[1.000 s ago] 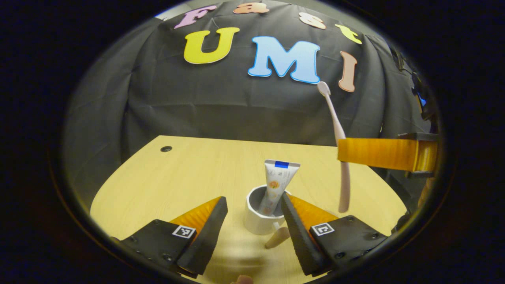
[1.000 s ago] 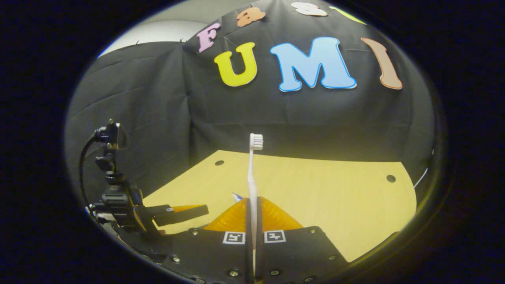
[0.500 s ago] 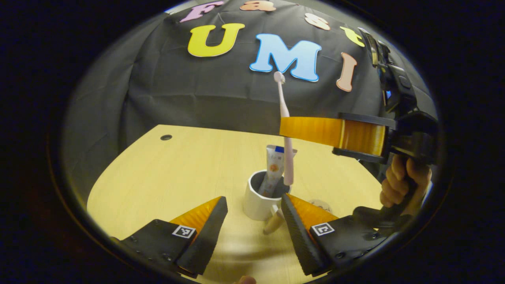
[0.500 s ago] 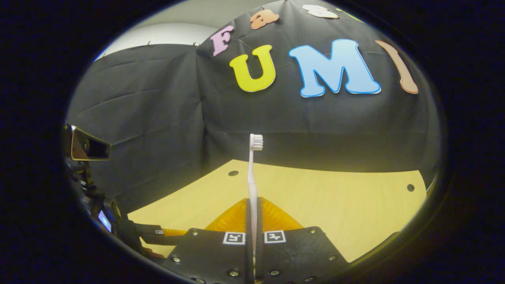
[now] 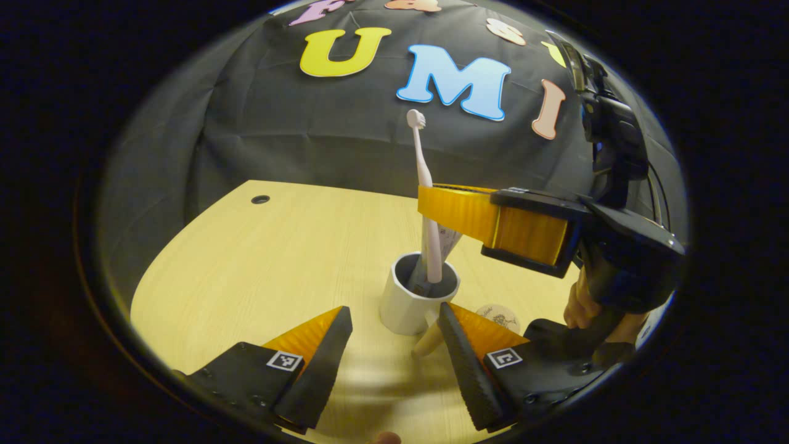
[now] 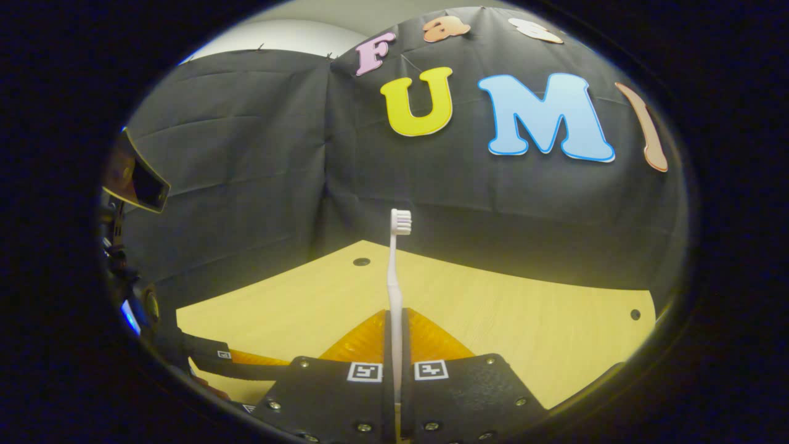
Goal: Put the toothbrush and toothpaste on the desktop into the cup, then pick up the cup and place it on the coaster on the desktop.
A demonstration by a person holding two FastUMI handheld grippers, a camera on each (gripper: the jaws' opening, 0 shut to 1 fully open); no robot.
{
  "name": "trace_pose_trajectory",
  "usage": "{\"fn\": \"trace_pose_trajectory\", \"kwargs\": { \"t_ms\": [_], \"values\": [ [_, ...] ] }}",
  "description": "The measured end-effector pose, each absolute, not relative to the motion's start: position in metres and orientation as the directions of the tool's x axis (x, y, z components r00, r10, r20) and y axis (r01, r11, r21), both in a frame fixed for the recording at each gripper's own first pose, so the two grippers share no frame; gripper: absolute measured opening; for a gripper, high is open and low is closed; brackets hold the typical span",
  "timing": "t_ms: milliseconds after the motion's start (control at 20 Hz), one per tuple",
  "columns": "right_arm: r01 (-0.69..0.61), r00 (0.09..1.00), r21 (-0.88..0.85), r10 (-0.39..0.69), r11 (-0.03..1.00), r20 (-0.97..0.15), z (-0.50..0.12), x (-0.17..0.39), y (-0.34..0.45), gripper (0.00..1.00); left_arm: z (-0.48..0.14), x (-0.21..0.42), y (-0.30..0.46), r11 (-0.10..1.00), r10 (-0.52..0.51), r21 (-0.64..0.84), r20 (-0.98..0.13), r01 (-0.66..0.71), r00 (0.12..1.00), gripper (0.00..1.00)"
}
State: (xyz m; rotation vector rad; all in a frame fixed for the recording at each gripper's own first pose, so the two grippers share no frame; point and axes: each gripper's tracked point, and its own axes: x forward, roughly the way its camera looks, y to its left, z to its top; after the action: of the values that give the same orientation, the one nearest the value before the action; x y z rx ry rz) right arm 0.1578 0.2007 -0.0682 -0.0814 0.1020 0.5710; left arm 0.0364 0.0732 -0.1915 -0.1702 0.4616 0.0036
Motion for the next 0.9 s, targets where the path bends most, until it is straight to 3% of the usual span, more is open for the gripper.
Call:
{"fn": "trace_pose_trajectory", "kwargs": {
  "t_ms": [300, 400, 500, 700, 750, 850, 900],
  "values": [
    [-0.528, 0.844, -0.032, 0.520, 0.849, -0.134, -0.066, 0.157, 0.193, 0.13, -0.192, 0.038, 0.067, 0.985, -0.044, -0.166, -0.447, -0.035, 0.893, 0.93],
    [-0.522, 0.847, -0.035, 0.513, 0.852, -0.137, -0.067, 0.160, 0.191, 0.23, -0.191, 0.039, 0.066, 0.985, -0.047, -0.170, -0.451, -0.034, 0.891, 0.93],
    [-0.525, 0.844, -0.020, 0.518, 0.851, -0.140, -0.066, 0.159, 0.190, 0.52, -0.193, 0.041, 0.065, 0.985, -0.046, -0.170, -0.455, -0.035, 0.889, 0.93],
    [-0.496, 0.862, -0.001, 0.492, 0.868, -0.120, -0.055, 0.159, 0.178, 0.82, -0.192, 0.043, 0.060, 0.985, -0.050, -0.168, -0.461, -0.032, 0.886, 0.93],
    [-0.484, 0.869, 0.001, 0.481, 0.875, -0.113, -0.051, 0.159, 0.173, 0.86, -0.191, 0.044, 0.058, 0.986, -0.053, -0.167, -0.462, -0.028, 0.885, 0.93],
    [-0.455, 0.885, 0.011, 0.454, 0.890, -0.108, -0.045, 0.159, 0.163, 0.82, -0.191, 0.046, 0.053, 0.986, -0.060, -0.167, -0.469, -0.022, 0.881, 0.93],
    [-0.441, 0.891, 0.020, 0.441, 0.897, -0.105, -0.043, 0.160, 0.157, 0.87, -0.193, 0.047, 0.051, 0.986, -0.063, -0.167, -0.475, -0.019, 0.878, 0.96]
  ]
}}
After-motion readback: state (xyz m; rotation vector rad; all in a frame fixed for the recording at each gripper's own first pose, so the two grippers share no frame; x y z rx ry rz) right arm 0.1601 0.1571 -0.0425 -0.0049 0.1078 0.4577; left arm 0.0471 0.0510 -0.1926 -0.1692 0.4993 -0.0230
